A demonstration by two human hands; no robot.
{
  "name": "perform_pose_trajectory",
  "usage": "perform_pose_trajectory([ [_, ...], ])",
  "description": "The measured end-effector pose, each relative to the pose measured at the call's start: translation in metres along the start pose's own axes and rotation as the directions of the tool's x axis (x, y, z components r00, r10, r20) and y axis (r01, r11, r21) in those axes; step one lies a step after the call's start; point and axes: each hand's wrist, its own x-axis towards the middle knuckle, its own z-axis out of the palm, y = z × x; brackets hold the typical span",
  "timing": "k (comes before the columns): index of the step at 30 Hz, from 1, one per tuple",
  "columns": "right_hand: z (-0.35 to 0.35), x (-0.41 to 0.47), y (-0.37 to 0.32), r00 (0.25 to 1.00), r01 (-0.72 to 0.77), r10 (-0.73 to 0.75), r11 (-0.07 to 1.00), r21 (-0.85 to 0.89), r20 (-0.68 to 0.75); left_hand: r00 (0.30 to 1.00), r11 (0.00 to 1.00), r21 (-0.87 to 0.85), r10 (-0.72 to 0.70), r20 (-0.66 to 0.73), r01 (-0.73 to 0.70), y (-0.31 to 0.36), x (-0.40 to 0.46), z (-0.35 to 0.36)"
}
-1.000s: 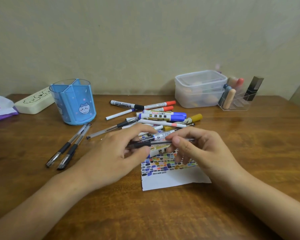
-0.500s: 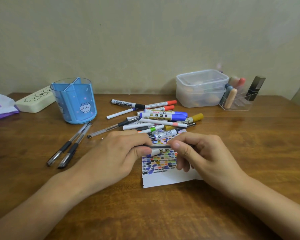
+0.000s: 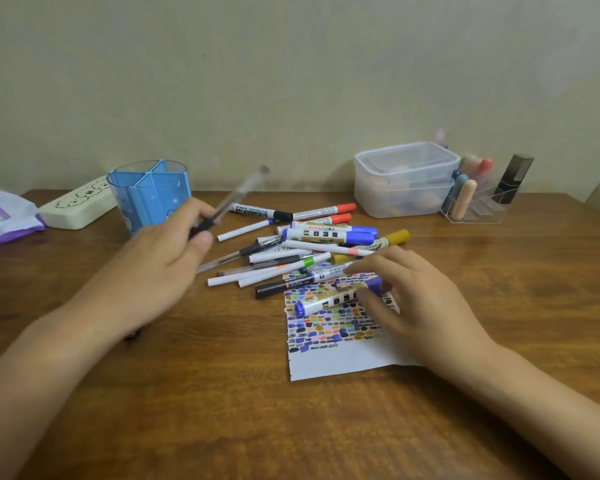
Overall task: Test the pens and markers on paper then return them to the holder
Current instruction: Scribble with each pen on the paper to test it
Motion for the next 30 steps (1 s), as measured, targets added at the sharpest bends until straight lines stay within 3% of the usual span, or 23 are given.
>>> perform_pose_trajectory([
  [4, 0.003, 0.002, 0.005, 0.997, 0.011, -0.002, 0.993, -0.120, 0.071, 0.986, 0.970, 0.221, -0.131, 0.103, 0.106, -0.016, 0.004, -0.008],
  [9, 0.003, 0.002, 0.008, 0.989, 0.021, 0.004, 0.986, -0.163, 0.149, 0.956, 0.903, 0.412, -0.217, 0.198, 0.120, -0.024, 0.003, -0.010],
  [21, 0.003, 0.004, 0.010, 0.989, 0.005, 0.014, 0.991, -0.131, 0.147, 0.879, 0.860, 0.506, -0.293, 0.377, 0.070, -0.023, 0.003, -0.017],
  [30, -0.002, 0.005, 0.003, 0.986, -0.029, 0.048, 0.993, -0.116, 0.161, 0.892, 0.852, 0.522, -0.263, 0.368, 0.035, -0.027, 0.003, -0.017],
])
